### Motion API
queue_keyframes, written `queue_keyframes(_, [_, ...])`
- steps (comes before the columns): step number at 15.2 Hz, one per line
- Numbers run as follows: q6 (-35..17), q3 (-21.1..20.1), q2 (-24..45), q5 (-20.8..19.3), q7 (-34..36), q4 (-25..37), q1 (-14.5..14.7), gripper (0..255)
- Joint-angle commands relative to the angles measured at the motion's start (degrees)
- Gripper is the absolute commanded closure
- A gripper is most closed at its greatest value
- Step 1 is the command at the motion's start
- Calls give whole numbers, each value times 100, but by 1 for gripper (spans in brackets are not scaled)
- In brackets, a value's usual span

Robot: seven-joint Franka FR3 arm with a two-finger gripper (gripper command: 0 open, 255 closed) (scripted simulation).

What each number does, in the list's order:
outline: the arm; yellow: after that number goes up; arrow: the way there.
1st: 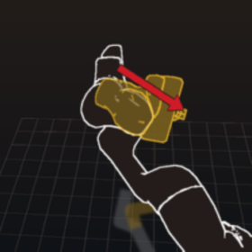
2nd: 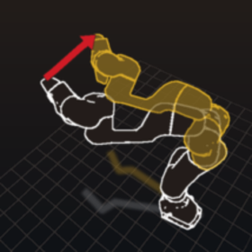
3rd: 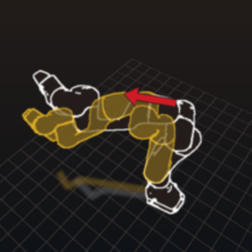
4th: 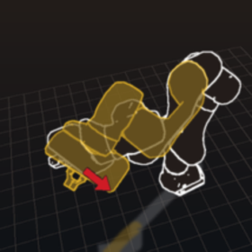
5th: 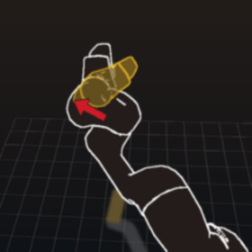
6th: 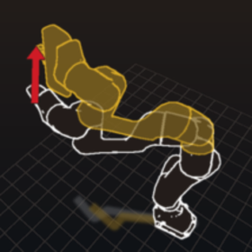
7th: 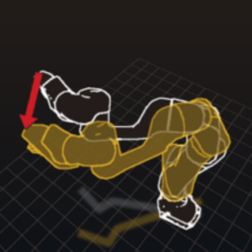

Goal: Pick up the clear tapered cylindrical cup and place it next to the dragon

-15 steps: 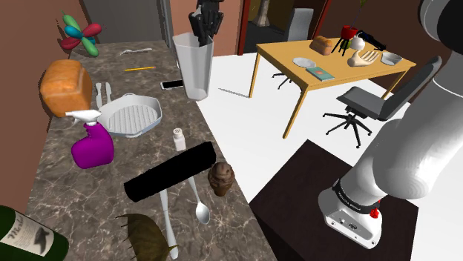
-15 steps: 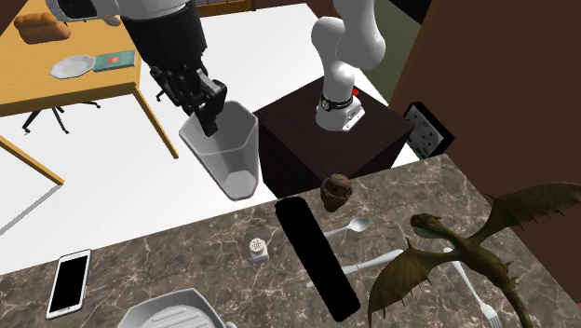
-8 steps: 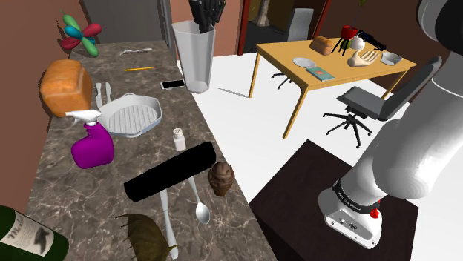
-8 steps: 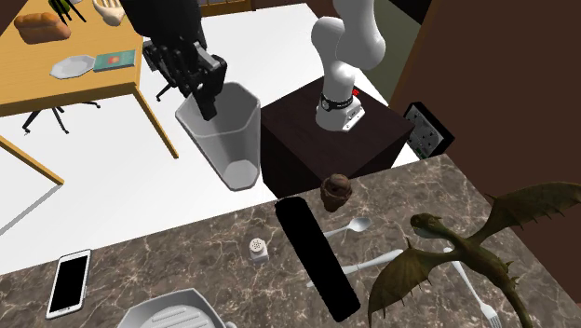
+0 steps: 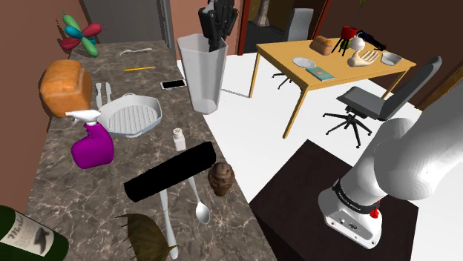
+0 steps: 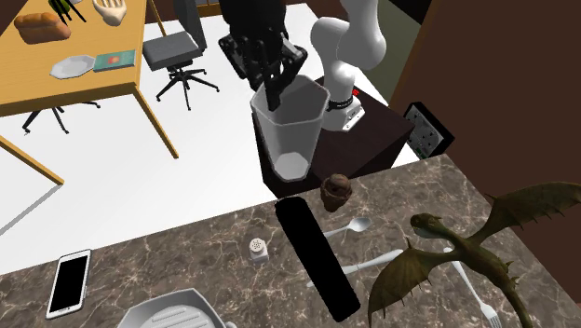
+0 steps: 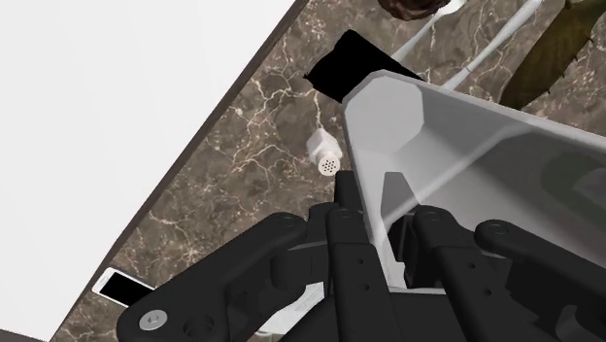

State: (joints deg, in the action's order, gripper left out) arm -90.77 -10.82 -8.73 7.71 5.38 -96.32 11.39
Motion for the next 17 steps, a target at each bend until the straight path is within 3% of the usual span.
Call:
queue_keyframes(1, [-13, -102, -303, 64, 186, -287, 87, 255])
queue_keyframes(9, [-47, -571, -1340, 392, 939, -1223, 443, 255])
queue_keyframes(17, [28, -1156, -2092, 800, 1808, -1711, 820, 255])
